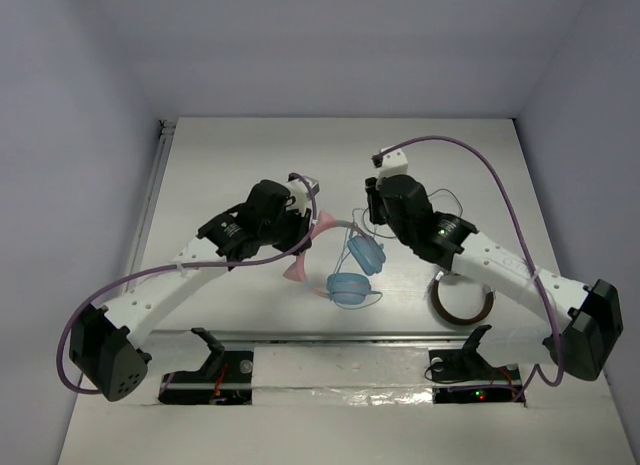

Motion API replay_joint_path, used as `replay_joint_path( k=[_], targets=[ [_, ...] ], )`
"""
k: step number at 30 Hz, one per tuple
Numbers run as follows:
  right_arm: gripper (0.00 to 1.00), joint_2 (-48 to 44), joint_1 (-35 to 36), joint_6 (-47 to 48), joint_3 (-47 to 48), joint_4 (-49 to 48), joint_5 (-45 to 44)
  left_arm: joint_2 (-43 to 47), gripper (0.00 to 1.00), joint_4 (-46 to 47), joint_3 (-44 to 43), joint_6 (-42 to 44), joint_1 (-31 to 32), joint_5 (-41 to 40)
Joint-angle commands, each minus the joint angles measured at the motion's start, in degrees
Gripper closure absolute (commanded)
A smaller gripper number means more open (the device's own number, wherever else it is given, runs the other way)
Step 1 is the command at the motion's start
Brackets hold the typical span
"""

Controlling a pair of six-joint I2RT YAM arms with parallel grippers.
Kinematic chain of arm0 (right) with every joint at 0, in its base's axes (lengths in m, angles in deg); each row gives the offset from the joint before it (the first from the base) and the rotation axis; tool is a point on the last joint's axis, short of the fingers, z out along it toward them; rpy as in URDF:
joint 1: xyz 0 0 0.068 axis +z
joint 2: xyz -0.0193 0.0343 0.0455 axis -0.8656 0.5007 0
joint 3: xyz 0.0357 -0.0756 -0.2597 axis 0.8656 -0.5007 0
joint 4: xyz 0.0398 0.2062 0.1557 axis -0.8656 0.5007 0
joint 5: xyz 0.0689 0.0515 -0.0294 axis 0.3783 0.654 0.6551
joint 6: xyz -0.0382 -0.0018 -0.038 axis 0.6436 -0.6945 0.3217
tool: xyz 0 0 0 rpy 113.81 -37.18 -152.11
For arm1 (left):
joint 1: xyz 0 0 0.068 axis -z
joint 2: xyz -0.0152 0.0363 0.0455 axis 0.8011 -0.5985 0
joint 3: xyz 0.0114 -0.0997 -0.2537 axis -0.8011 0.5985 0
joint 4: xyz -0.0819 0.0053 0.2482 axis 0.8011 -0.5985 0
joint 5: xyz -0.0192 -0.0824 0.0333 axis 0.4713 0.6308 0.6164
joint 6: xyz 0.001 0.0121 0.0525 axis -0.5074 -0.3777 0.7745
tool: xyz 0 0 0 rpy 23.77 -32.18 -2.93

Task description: Wrap the headphones

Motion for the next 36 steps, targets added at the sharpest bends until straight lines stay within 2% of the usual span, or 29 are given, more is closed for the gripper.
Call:
replay_joint_path(
  k=[1,4,9,10,11,12,16,22,30,33,36],
  targets=[
    [0.66,-4.7,-3.2,-5.17,-3.11,-8.65,11.15,2.91,1.0,2.58,-5.58,-2.57,0.38,1.04],
    [0.63,-7.34,-4.35,-6.84,-7.24,-12.61,15.82,2.99,1.0,1.36,-8.39,-3.53,-0.24,1.21],
    [0.66,-12.09,-4.88,-12.1,-17.16,-21.05,16.72,1.24,1.0,-2.51,-16.47,-3.71,-0.24,0.51],
    [0.72,-12.88,-4.88,-12.82,-18.67,-23.33,16.72,0.97,1.0,-4.0,-17.53,-3.54,-0.24,0.16],
    [0.91,-14.63,-4.88,-13.52,-20.16,-24.74,16.46,0.71,1.0,-4.79,-19.98,-3.36,-0.24,-0.54],
    [1.0,-15.34,-4.88,-14.31,-21.65,-26.15,16.46,0.19,1.0,-5.67,-21.22,-3.1,-0.24,-1.16],
    [1.0,-16.58,-5.48,-14.76,-28.15,-34.66,16.55,-0.78,1.0,-8.05,-26.23,-2.48,-0.24,-2.92],
    [0.6,-14.82,-6.81,-14.41,-32.39,-44.6,23.65,-2.19,1.0,-9.46,-31.16,-2.48,-0.24,-2.48],
    [0.53,-15.71,-7.34,-8.88,-35.38,-49.1,33.67,-3.07,1.0,-9.81,-34.76,-3.44,-0.24,0.07],
    [0.46,-13.86,-7.34,-8.43,-34.85,-49.98,33.33,-2.98,1.0,-9.64,-35.12,-3.62,-0.24,0.59],
    [0.45,-11.23,-7.86,-7.38,-33.28,-49.98,33.07,-2.9,1.0,-9.64,-35.64,-4.06,-0.24,1.38]
  ],
)
